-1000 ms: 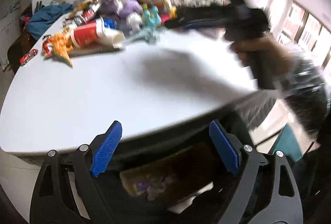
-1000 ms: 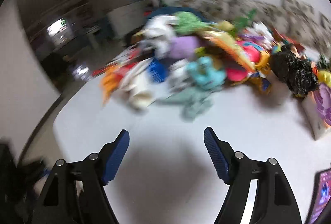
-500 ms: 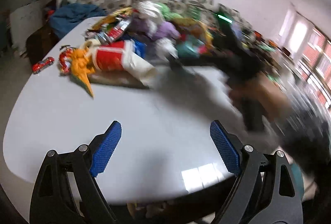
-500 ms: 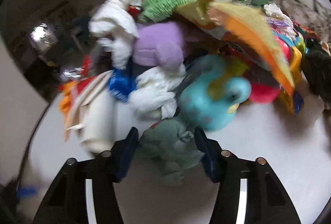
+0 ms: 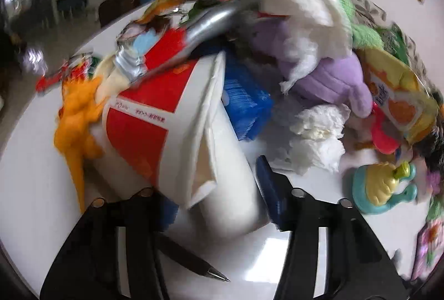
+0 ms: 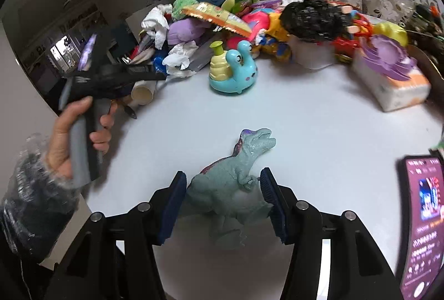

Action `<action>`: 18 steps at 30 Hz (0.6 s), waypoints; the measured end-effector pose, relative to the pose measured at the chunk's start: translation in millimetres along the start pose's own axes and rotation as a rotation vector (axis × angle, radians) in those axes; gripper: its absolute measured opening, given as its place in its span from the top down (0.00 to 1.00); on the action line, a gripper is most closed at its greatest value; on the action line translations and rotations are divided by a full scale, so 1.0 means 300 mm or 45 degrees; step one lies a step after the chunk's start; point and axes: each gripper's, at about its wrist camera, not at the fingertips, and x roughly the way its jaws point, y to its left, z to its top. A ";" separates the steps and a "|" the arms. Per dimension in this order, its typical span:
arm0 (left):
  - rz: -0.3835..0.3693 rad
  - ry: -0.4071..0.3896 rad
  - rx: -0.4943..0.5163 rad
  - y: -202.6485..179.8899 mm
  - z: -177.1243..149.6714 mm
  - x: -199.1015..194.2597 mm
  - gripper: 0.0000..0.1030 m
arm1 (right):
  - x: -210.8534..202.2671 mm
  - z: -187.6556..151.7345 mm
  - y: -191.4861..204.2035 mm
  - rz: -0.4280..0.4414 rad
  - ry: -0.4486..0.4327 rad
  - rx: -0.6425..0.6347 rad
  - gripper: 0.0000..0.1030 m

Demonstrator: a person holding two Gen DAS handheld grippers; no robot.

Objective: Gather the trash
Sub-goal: 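Grasp the grey-green dinosaur with the right tool while the left tool grasps the white paper tube, then lower the dinosaur and paper tube into the cardboard box and open both tools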

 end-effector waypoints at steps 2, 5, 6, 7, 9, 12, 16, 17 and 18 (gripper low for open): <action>-0.161 -0.039 0.024 0.019 -0.029 -0.061 0.59 | -0.058 -0.014 -0.013 0.016 -0.042 0.001 0.47; -0.304 -0.181 0.205 0.015 -0.120 -0.250 0.59 | -0.098 -0.012 0.017 0.068 -0.090 -0.014 0.47; -0.333 -0.221 0.261 0.011 -0.148 -0.305 0.59 | -0.115 -0.005 0.036 0.079 -0.114 -0.034 0.47; -0.353 -0.284 0.344 0.006 -0.190 -0.386 0.59 | -0.129 -0.003 0.053 0.089 -0.130 -0.050 0.47; -0.387 -0.358 0.442 0.006 -0.248 -0.493 0.59 | -0.154 0.005 0.083 0.114 -0.154 -0.068 0.47; -0.395 -0.428 0.553 0.016 -0.325 -0.615 0.59 | -0.197 0.000 0.141 0.166 -0.174 -0.102 0.47; -0.466 -0.396 0.658 0.045 -0.481 -0.702 0.58 | -0.265 -0.090 0.231 0.236 -0.127 -0.168 0.47; -0.475 -0.378 0.689 0.044 -0.520 -0.722 0.58 | -0.275 -0.116 0.248 0.254 -0.105 -0.180 0.47; -0.482 -0.355 0.713 0.056 -0.556 -0.723 0.58 | -0.286 -0.154 0.273 0.282 -0.062 -0.202 0.47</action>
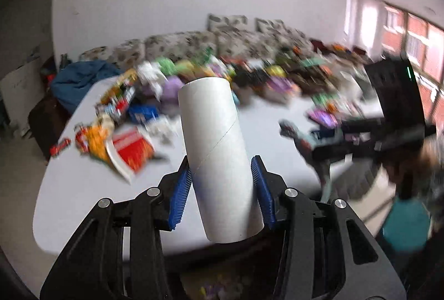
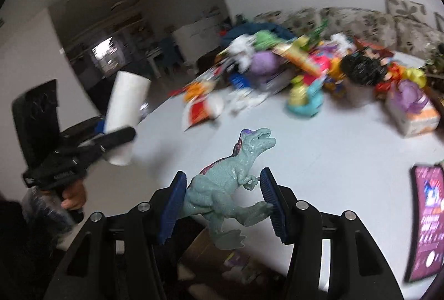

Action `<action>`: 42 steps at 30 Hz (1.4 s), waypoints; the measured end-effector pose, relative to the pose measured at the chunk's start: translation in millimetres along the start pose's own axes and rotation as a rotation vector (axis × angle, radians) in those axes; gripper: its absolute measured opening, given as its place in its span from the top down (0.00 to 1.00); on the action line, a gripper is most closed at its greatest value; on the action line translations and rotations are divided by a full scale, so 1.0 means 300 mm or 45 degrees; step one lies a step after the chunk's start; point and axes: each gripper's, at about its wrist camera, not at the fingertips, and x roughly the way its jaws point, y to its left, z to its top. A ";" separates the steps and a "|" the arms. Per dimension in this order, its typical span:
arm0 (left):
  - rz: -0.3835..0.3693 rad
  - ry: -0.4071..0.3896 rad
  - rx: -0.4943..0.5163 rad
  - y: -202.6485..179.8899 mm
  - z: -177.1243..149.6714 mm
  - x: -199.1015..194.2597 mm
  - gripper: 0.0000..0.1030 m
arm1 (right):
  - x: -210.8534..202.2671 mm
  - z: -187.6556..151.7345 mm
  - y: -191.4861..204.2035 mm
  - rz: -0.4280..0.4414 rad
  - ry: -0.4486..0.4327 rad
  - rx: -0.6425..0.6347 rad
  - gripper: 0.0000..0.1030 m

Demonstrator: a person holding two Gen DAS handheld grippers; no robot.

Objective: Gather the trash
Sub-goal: 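Lower the dinosaur and paper tube into the cardboard box and open both tools, then grasp the teal snail toy with the right tool while the left tool reaches the red paper cup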

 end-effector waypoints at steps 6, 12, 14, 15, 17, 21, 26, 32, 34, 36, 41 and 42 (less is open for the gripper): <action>-0.104 0.312 -0.023 -0.006 -0.283 0.028 0.58 | 0.072 -0.222 0.136 0.140 0.295 -0.035 0.47; -0.095 0.639 0.004 0.017 -0.531 0.235 0.20 | 0.356 -0.375 0.033 0.137 0.520 0.175 0.29; -0.093 0.720 -0.002 0.033 -0.594 0.303 0.20 | 0.402 -0.392 -0.004 0.124 0.549 0.220 0.29; -0.094 0.740 -0.014 0.041 -0.610 0.317 0.20 | 0.404 -0.388 -0.016 0.125 0.546 0.241 0.29; -0.088 0.765 -0.055 0.065 -0.630 0.329 0.20 | 0.366 -0.353 -0.020 0.160 0.510 0.248 0.29; -0.111 0.688 -0.113 0.103 -0.591 0.264 0.20 | 0.241 -0.215 0.019 0.156 0.378 0.098 0.30; -0.123 0.518 -0.144 0.120 -0.445 0.156 0.20 | 0.167 0.044 -0.048 -0.125 0.083 -0.052 0.29; -0.104 0.296 -0.185 0.157 -0.241 0.049 0.18 | 0.362 0.378 -0.299 -0.478 0.021 -0.164 0.15; -0.053 0.233 -0.199 0.172 -0.193 0.034 0.16 | 0.455 0.444 -0.355 -0.502 0.080 -0.205 0.15; -0.018 0.199 -0.219 0.187 -0.153 0.049 0.16 | 0.534 0.478 -0.412 -0.495 0.143 -0.258 0.15; 0.159 0.156 -0.298 0.270 -0.075 0.131 0.15 | 0.698 0.506 -0.457 -0.356 0.294 -0.280 0.39; 0.195 0.160 -0.312 0.297 -0.063 0.163 0.15 | 0.698 0.504 -0.454 -0.368 0.285 -0.251 0.39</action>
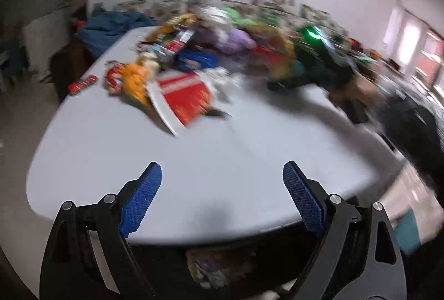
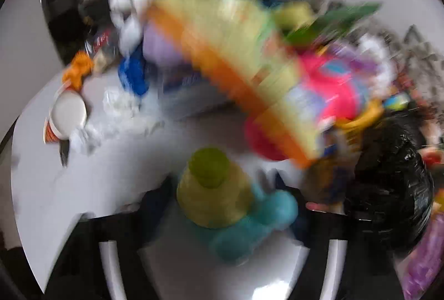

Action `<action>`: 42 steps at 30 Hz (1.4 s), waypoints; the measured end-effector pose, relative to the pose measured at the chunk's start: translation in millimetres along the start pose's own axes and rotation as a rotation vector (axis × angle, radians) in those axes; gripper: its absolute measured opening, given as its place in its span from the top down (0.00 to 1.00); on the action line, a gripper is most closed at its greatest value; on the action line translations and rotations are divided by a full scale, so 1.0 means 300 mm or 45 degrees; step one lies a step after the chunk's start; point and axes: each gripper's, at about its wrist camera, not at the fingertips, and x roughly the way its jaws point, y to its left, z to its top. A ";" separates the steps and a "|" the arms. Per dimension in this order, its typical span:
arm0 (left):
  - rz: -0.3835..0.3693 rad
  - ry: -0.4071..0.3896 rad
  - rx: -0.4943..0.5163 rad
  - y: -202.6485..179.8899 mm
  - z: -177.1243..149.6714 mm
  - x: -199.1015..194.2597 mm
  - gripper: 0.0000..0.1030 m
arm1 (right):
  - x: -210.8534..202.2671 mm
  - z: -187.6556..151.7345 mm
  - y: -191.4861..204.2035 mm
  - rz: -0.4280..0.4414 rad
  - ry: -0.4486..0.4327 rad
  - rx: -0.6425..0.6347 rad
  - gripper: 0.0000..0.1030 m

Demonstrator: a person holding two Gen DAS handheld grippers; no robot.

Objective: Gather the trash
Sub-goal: 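Grasp the teal snail toy with the right tool while the left tool reaches the red paper cup, then close the left tool on the red paper cup rim and lift it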

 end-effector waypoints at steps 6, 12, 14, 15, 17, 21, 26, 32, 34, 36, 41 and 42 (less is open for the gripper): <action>0.134 0.075 -0.126 0.083 0.184 0.244 0.15 | -0.087 -0.097 0.044 -0.002 -0.001 0.109 0.39; 0.219 0.150 -0.256 0.078 0.279 0.419 0.13 | -0.180 -0.223 0.083 0.038 -0.004 0.114 0.39; 0.301 0.162 -0.212 0.062 0.287 0.456 0.13 | -0.189 -0.243 0.097 0.029 0.004 0.102 0.39; 0.342 0.151 -0.189 0.051 0.283 0.466 0.24 | -0.199 -0.258 0.105 0.023 -0.002 0.096 0.39; 0.343 0.110 -0.094 0.017 0.272 0.465 0.39 | -0.212 -0.273 0.099 0.032 -0.007 0.114 0.39; 0.284 0.020 -0.006 -0.047 0.256 0.340 0.69 | -0.302 -0.315 0.106 0.033 -0.089 0.138 0.39; 0.049 -0.077 0.078 -0.115 0.144 0.050 0.88 | -0.472 -0.354 0.176 0.088 -0.198 0.127 0.39; -0.038 -0.072 0.197 -0.174 -0.047 -0.164 0.88 | -0.649 -0.509 0.359 0.170 -0.238 0.063 0.39; -0.028 -0.051 0.191 -0.175 -0.071 -0.147 0.88 | -0.654 -0.549 0.402 0.179 -0.228 0.061 0.39; -0.037 -0.059 0.180 -0.171 -0.065 -0.122 0.87 | -0.641 -0.560 0.423 0.179 -0.220 0.051 0.39; -0.014 -0.096 0.255 -0.213 0.012 0.012 0.29 | -0.615 -0.554 0.373 0.181 -0.223 0.137 0.39; -0.022 -0.086 0.267 -0.219 0.027 0.033 0.23 | -0.615 -0.559 0.360 0.171 -0.226 0.153 0.39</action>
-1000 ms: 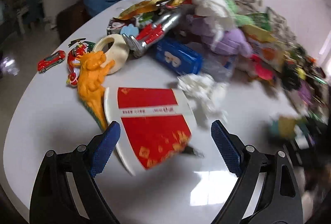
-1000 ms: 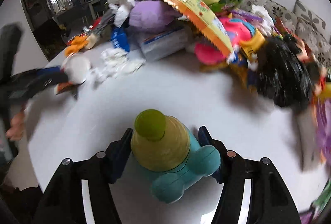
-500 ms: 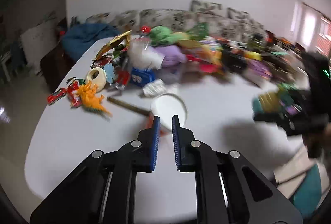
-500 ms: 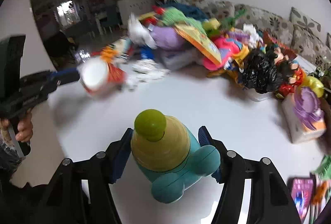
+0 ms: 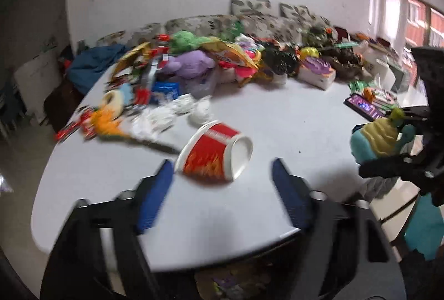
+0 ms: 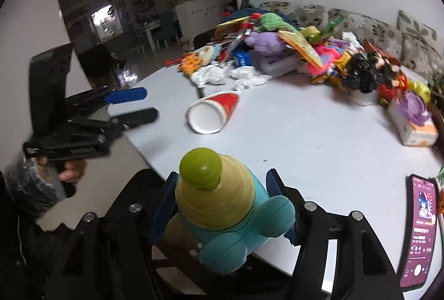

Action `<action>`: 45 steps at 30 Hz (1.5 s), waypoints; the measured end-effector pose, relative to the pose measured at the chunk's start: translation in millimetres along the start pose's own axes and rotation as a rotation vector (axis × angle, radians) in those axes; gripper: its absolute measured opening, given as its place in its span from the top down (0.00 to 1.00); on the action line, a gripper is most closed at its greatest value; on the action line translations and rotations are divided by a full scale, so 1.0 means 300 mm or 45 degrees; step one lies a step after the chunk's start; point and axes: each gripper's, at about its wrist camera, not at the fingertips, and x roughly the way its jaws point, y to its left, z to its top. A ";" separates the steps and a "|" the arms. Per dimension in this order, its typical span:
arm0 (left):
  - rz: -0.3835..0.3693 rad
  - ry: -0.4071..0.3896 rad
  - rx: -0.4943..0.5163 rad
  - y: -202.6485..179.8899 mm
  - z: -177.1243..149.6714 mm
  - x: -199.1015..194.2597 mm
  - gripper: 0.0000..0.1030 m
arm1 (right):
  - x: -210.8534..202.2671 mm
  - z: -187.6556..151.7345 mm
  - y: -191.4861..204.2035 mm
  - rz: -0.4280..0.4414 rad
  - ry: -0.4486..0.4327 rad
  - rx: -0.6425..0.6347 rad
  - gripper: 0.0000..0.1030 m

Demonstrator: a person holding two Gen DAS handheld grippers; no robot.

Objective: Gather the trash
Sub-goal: 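Close the left tool on the red paper cup rim and lift it, then carry the snail toy and red cup down into the box and release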

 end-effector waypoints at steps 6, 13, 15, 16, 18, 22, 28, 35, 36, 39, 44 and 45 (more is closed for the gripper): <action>-0.056 0.134 0.075 0.000 0.080 0.242 0.51 | 0.017 -0.020 -0.073 -0.002 0.006 0.078 0.39; -0.066 0.093 0.095 -0.018 0.090 0.242 0.69 | 0.047 -0.031 -0.100 0.036 0.012 0.121 0.39; -0.072 0.032 0.066 -0.012 0.095 0.174 0.72 | 0.049 -0.028 -0.095 0.043 0.001 0.118 0.39; -0.089 -0.015 0.037 -0.004 0.102 0.114 0.74 | 0.049 -0.025 -0.090 0.047 -0.004 0.115 0.39; -0.085 -0.079 0.036 -0.002 0.114 0.043 0.85 | 0.047 -0.020 -0.077 0.051 -0.017 0.104 0.39; -0.078 -0.126 0.024 0.011 0.128 -0.044 0.97 | 0.048 -0.009 -0.060 0.064 -0.032 0.091 0.39; -0.068 -0.023 -0.050 0.045 0.081 0.082 0.98 | 0.066 -0.010 -0.066 0.060 -0.025 0.102 0.39; -0.114 -0.052 -0.167 0.087 0.080 0.072 0.99 | 0.043 -0.011 -0.092 0.027 -0.029 0.121 0.39; -0.112 -0.073 -0.164 0.085 0.090 0.053 0.99 | 0.042 -0.010 -0.093 0.028 -0.029 0.121 0.39; -0.118 -0.166 -0.166 0.081 0.134 -0.040 0.99 | 0.037 -0.006 -0.082 0.034 -0.035 0.114 0.39; -0.166 -0.196 -0.118 0.041 0.141 -0.169 0.99 | 0.011 -0.008 -0.023 0.077 -0.036 0.077 0.39; -0.172 -0.188 -0.097 0.032 0.131 -0.189 0.99 | -0.005 -0.016 -0.001 0.084 -0.032 0.059 0.39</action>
